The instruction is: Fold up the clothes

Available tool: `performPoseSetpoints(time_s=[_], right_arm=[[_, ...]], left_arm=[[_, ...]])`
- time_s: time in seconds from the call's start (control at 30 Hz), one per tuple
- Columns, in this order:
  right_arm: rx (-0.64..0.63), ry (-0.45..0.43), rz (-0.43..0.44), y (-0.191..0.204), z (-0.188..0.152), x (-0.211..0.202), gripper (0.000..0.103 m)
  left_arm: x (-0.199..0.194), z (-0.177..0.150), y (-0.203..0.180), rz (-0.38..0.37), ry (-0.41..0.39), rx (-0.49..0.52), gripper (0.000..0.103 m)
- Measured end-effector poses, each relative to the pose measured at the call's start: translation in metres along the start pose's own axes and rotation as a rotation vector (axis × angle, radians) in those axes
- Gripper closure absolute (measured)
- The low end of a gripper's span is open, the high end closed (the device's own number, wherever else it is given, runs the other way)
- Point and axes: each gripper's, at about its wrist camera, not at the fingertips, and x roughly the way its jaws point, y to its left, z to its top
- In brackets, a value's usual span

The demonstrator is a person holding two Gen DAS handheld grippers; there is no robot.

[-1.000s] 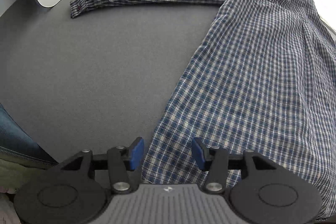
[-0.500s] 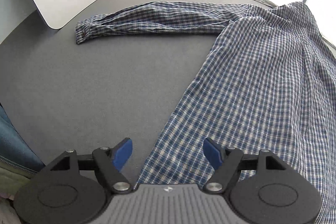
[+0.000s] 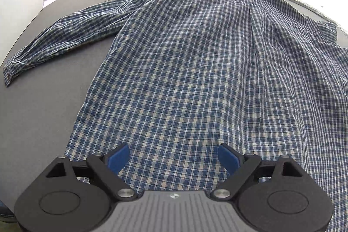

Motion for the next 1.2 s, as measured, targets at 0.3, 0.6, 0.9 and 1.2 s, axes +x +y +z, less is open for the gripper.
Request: performPoseSetpoints(time_s=[0.3,0.6,0.9,1.2], right_arm=[[0.061,0.074,0.101,0.017,0.007,0.038,0.063],[-0.324,-0.03,0.012,0.117,0.005,0.037,0.099],[-0.578,0.125,0.061,0.22,-0.053,0.089,0.09],[-0.326,-0.021,0.106,0.181,-0.043,0.02,0.064]], left_arm=[[0.029,0.015,-0.004,0.044,0.09,0.051,0.009],[0.03,0.011,0.034,0.063,0.113,0.004,0.008],[0.037,0.004,0.07,0.007,0.137,-0.042,0.0],[0.041,0.006,0.072,-0.033,0.132,0.023,0.0]])
